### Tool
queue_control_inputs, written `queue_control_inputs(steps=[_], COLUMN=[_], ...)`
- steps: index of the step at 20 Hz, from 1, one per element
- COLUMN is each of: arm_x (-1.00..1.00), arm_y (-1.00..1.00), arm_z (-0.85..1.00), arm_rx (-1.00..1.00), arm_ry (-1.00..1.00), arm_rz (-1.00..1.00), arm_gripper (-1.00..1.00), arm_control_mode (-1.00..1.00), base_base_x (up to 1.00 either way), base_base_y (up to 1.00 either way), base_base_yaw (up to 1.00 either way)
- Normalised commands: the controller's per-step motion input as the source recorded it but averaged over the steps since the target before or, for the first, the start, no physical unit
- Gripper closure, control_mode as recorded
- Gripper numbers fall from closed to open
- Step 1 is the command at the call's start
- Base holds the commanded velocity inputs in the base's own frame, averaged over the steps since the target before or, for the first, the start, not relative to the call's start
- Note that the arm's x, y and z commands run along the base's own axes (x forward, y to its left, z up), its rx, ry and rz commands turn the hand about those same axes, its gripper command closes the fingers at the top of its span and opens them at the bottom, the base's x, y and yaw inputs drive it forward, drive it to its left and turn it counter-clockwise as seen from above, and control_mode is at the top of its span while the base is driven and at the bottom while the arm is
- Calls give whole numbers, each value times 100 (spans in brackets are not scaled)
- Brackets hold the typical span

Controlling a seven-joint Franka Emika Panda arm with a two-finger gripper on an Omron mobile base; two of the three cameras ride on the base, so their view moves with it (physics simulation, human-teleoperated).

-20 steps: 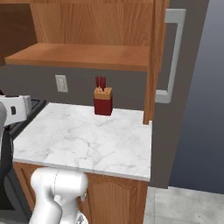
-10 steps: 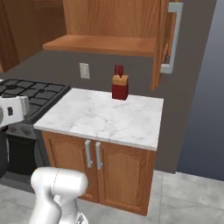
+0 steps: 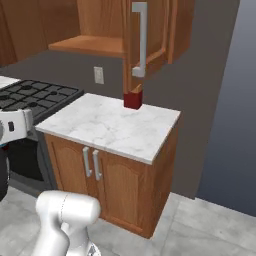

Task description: Get the candle and the beer from the cabinet and move them to the dining counter.

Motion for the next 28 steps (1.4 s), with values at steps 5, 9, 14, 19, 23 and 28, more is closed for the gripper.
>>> queue_control_inputs(steps=[5, 9, 14, 19, 23, 28], arm_x=[0, 0, 0, 0, 0, 0], arm_y=[0, 0, 0, 0, 0, 0], arm_z=[0, 0, 0, 0, 0, 0], arm_rx=[0, 0, 0, 0, 0, 0], arm_ry=[0, 0, 0, 0, 0, 0], arm_rz=[0, 0, 0, 0, 0, 0], arm_gripper=[100, 100, 100, 100, 100, 100], arm_control_mode=[100, 100, 100, 100, 100, 100], base_base_x=[-51, -93, -100, -99, -80, -75], base_base_y=[-100, -82, -58, -36, -4, 0], base_base_yaw=[34, 32, 27, 27, 27, 27])
